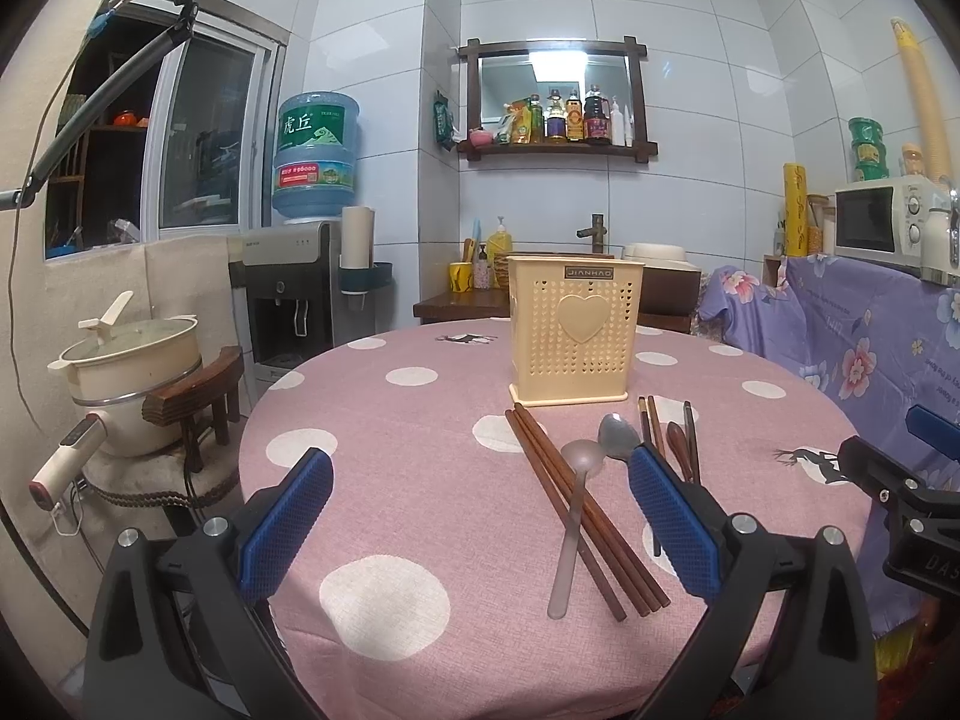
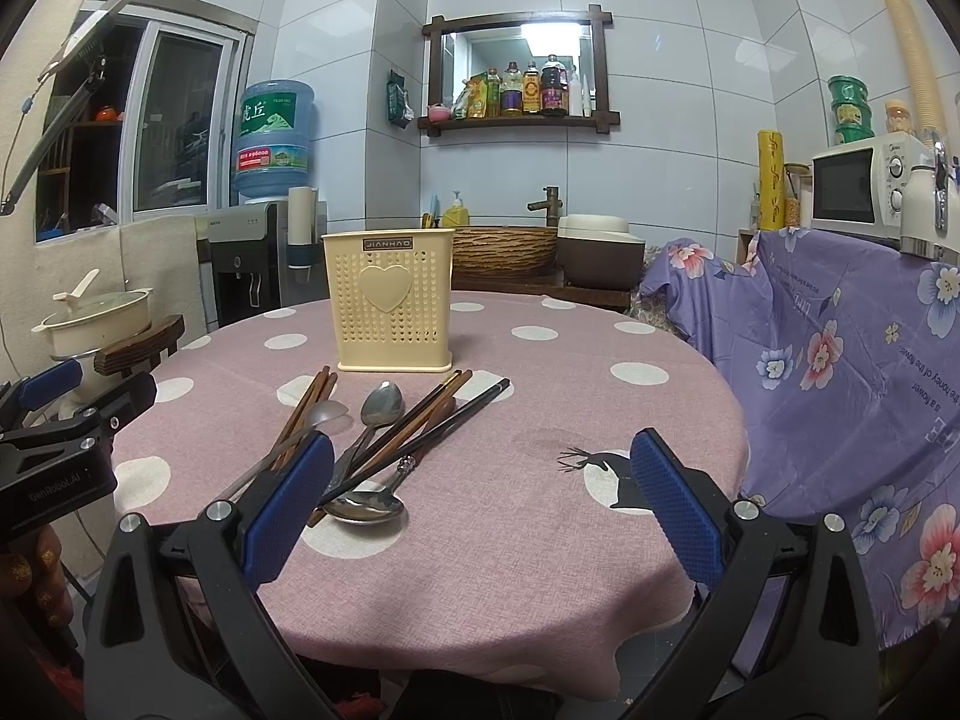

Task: Organize utensils

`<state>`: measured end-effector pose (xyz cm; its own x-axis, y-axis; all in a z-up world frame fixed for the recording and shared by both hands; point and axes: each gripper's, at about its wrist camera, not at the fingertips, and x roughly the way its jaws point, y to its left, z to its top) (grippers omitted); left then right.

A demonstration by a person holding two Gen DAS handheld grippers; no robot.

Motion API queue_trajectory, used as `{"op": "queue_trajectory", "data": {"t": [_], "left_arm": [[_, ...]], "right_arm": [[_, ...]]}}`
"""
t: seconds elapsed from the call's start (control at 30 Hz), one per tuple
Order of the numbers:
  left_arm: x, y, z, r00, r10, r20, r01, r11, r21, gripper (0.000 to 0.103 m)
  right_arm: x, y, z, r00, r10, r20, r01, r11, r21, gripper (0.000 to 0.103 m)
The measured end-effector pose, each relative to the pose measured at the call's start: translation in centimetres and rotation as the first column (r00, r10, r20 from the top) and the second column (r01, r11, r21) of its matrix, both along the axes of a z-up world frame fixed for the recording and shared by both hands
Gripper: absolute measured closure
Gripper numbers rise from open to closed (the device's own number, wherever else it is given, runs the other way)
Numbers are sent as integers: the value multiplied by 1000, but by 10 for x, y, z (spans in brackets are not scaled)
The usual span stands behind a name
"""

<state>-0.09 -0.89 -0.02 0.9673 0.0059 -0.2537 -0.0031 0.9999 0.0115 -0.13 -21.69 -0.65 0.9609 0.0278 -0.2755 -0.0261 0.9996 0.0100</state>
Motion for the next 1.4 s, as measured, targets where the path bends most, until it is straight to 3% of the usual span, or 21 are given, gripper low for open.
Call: {"op": "queue_trajectory", "data": {"t": [1.4], "left_arm": [[0, 0, -2, 1000, -1, -4, 1, 1000, 4, 5]], "right_arm": [[2, 2, -5, 1000, 3, -1, -3, 1000, 2, 5]]}}
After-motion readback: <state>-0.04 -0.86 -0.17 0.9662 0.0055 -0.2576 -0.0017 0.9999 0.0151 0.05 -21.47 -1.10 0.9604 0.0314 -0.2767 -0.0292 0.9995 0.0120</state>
